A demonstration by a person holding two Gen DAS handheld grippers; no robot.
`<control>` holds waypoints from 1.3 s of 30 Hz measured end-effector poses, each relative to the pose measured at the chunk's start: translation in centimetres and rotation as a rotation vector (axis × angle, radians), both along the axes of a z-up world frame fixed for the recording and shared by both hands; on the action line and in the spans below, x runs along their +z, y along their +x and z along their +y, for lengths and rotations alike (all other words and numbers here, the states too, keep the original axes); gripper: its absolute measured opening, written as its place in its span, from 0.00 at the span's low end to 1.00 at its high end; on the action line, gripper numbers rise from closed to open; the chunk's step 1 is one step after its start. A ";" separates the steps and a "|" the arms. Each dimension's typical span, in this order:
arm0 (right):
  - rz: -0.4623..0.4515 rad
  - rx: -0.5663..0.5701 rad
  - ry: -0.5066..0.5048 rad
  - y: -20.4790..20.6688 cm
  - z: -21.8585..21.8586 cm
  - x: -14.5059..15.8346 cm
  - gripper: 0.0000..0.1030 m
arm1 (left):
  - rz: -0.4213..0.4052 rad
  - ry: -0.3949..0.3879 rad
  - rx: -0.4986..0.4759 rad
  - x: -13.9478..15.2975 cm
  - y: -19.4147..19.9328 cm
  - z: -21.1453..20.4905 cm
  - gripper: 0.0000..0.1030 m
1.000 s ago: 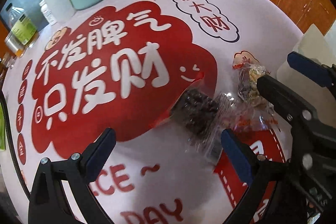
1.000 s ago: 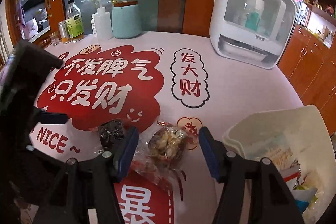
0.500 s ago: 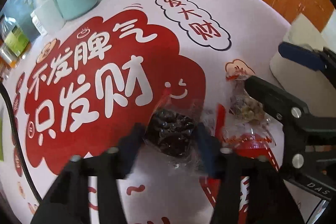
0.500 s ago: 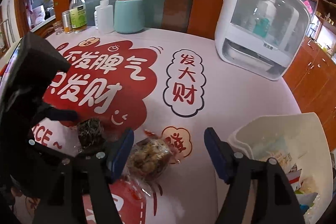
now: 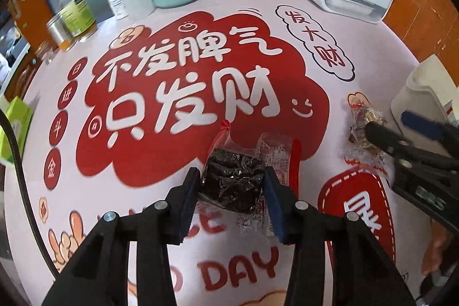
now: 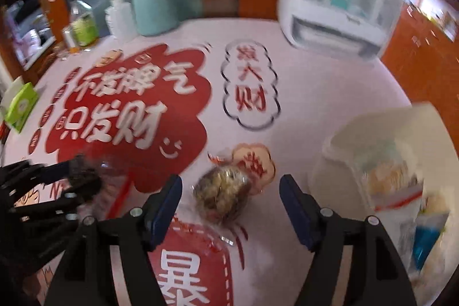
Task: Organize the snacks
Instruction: 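Grasp dark brown snack bag with left tool while right tool grasps clear nut bag, then carry both bags into the white bin and release them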
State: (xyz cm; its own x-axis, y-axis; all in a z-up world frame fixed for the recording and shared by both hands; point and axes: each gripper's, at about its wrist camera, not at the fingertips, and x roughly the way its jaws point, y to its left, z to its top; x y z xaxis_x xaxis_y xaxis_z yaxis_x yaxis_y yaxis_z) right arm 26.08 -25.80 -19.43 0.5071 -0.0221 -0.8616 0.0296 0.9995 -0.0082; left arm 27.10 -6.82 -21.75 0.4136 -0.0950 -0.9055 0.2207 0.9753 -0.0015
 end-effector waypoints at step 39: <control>-0.075 -0.238 0.121 -21.3 3.2 11.8 0.41 | -0.121 -0.133 -0.253 15.3 -20.4 -0.1 0.42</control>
